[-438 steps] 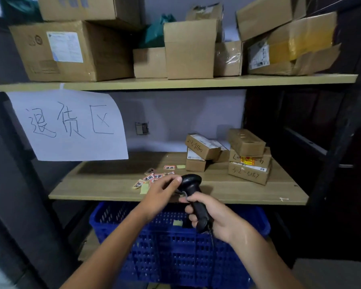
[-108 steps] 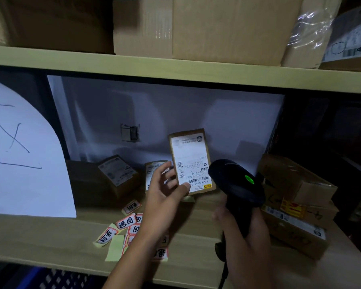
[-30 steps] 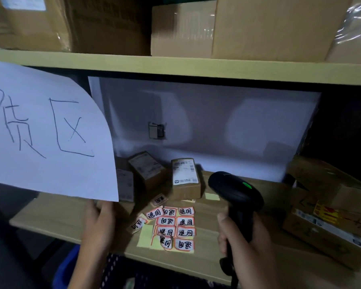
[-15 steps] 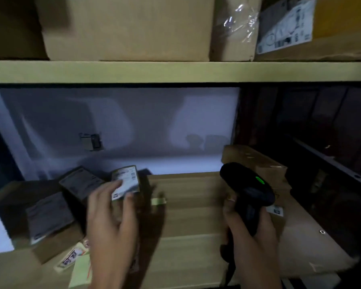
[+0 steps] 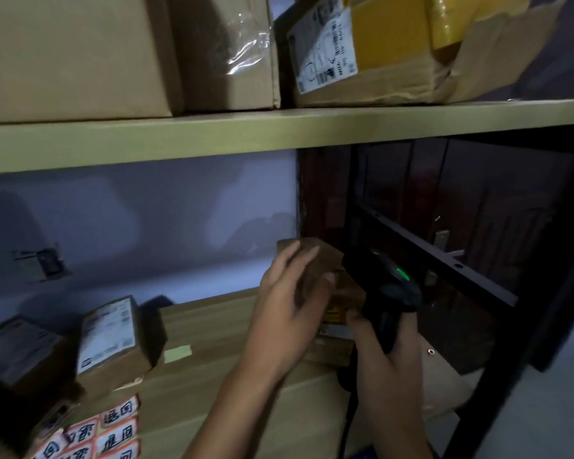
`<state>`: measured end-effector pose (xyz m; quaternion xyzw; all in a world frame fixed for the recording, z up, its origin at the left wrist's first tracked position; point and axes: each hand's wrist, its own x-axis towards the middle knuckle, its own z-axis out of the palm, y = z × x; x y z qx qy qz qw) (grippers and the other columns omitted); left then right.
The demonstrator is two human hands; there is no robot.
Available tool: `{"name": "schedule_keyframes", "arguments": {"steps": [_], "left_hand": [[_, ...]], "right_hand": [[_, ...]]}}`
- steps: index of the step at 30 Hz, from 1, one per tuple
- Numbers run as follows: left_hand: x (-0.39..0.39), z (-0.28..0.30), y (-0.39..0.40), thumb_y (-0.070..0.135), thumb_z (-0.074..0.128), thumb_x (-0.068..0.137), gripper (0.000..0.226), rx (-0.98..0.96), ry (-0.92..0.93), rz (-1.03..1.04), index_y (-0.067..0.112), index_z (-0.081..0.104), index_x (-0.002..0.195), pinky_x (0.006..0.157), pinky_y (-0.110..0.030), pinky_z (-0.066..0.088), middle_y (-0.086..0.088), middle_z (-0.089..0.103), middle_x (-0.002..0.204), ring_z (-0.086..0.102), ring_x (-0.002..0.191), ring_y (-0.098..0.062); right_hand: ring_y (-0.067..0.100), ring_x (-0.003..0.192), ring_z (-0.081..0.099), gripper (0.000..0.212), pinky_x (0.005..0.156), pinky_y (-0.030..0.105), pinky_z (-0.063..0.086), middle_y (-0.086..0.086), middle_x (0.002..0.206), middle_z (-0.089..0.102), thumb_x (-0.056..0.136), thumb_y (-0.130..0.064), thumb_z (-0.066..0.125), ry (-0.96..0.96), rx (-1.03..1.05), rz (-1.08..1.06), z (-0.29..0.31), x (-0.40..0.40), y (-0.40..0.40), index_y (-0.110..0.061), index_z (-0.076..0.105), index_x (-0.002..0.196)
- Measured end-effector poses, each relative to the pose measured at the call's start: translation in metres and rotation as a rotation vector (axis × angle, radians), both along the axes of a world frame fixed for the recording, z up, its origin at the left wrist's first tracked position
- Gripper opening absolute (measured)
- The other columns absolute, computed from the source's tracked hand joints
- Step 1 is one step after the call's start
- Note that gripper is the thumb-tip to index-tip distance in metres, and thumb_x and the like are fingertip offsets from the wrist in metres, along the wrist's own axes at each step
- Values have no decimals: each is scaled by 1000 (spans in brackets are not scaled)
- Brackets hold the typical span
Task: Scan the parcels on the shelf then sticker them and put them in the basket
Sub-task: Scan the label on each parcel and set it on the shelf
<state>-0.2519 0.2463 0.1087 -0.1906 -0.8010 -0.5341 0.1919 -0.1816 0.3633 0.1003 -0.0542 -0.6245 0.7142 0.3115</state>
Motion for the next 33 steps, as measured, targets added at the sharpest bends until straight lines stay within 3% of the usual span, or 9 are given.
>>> {"name": "schedule_keyframes", "arguments": {"steps": [4, 11, 14, 17, 21, 25, 27, 30, 33], "left_hand": [[-2, -8, 2, 58, 57, 91, 55, -80, 25, 51, 37, 63, 141, 124, -27, 34, 22, 45, 158, 33, 151, 7], [6, -6, 1, 42, 64, 86, 56, -65, 68, 119, 33, 63, 141, 122, -30, 39, 23, 54, 149, 45, 146, -1], [11, -6, -2, 24, 75, 84, 62, -81, 105, 161, 31, 60, 144, 122, -31, 40, 21, 52, 151, 44, 148, -4], [24, -7, -9, 17, 81, 85, 74, -163, 173, 225, 32, 52, 151, 126, -26, 32, 24, 42, 157, 34, 153, -4], [42, -10, -33, 16, 85, 85, 76, -188, 297, 354, 27, 50, 151, 125, -29, 31, 17, 40, 160, 37, 154, -13], [58, -5, -68, 4, 86, 78, 70, 139, 222, 431, 35, 60, 135, 114, -21, 44, 19, 60, 141, 55, 137, -3], [66, 1, -87, 10, 90, 79, 66, 392, 103, 407, 43, 60, 127, 105, -25, 54, 24, 67, 125, 64, 121, 1], [77, 6, -116, 32, 85, 77, 60, 615, 63, 446, 34, 57, 130, 91, -28, 58, 18, 73, 117, 72, 106, -2], [84, 7, -138, 14, 78, 88, 41, 683, 85, 459, 24, 57, 122, 80, -18, 59, 7, 79, 111, 76, 96, -5]], "right_hand": [[7, 123, 62, 57, 96, 16, 50, -5, 130, 67, 82, -20, 65, 10, 11, 87, -5, -12, 1, -25, 57, 137], [8, 112, 69, 51, 84, 8, 50, -3, 117, 76, 81, -15, 74, -22, -53, 201, -9, -17, 0, -14, 63, 131], [9, 115, 68, 59, 92, 13, 52, -3, 121, 74, 76, -22, 70, -27, -62, 217, -8, -15, -4, -18, 61, 134], [11, 116, 69, 58, 99, 29, 54, -3, 122, 74, 73, -23, 74, -41, -104, 245, -2, -8, -9, -21, 64, 130], [10, 106, 71, 72, 93, 29, 54, -12, 112, 76, 53, -64, 86, -96, -51, 257, 6, 13, -28, -29, 72, 114], [-6, 102, 64, 41, 82, 20, 43, -29, 104, 73, 74, -25, 85, -141, -175, 401, 18, 27, -51, -40, 72, 111], [-13, 91, 63, 41, 77, 18, 41, -37, 94, 71, 74, -26, 81, -157, -179, 426, 23, 29, -59, -41, 71, 111], [-15, 73, 64, 28, 72, 21, 42, -34, 79, 70, 85, -20, 76, -179, -157, 431, 26, 31, -69, -40, 70, 104], [-15, 75, 63, 24, 74, 21, 42, -35, 73, 68, 89, -16, 72, -182, -103, 464, 25, 31, -83, -38, 68, 96]]}}
